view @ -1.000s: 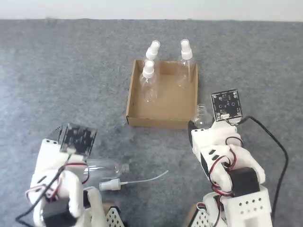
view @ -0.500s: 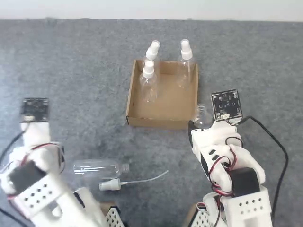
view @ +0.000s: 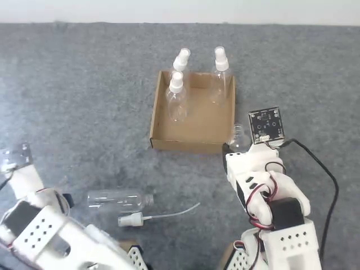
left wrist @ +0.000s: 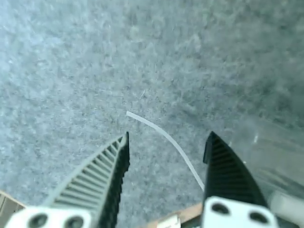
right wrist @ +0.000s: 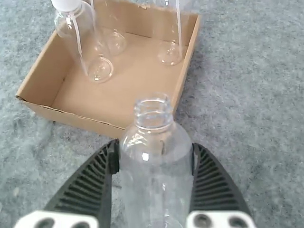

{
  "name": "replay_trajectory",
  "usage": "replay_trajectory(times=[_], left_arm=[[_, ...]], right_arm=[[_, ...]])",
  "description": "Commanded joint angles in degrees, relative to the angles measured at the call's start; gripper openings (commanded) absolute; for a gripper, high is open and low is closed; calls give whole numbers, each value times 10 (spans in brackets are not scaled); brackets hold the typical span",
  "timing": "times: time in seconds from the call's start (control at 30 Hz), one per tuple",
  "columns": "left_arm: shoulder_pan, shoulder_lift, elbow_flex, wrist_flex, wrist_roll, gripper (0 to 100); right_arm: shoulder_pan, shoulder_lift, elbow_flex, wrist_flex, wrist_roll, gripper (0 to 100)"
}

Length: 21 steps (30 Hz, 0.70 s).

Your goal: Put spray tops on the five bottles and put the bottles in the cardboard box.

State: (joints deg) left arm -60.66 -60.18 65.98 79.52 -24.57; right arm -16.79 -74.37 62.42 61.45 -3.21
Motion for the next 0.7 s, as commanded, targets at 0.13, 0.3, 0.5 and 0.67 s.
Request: replay_trajectory(times=[0.13, 0.3, 0.5, 0.67], left_arm=[[-41, 8, 58, -85, 7, 239], [-41, 8, 89, -123, 9, 239], [-37, 8, 141, -185, 10, 239], [-37, 5, 148, -194, 10, 178]], right_arm=[[7, -9, -7, -16, -6, 7], [7, -9, -7, -16, -6, 7], [7, -9, -7, -16, -6, 7], [7, -9, -7, -16, -6, 7]])
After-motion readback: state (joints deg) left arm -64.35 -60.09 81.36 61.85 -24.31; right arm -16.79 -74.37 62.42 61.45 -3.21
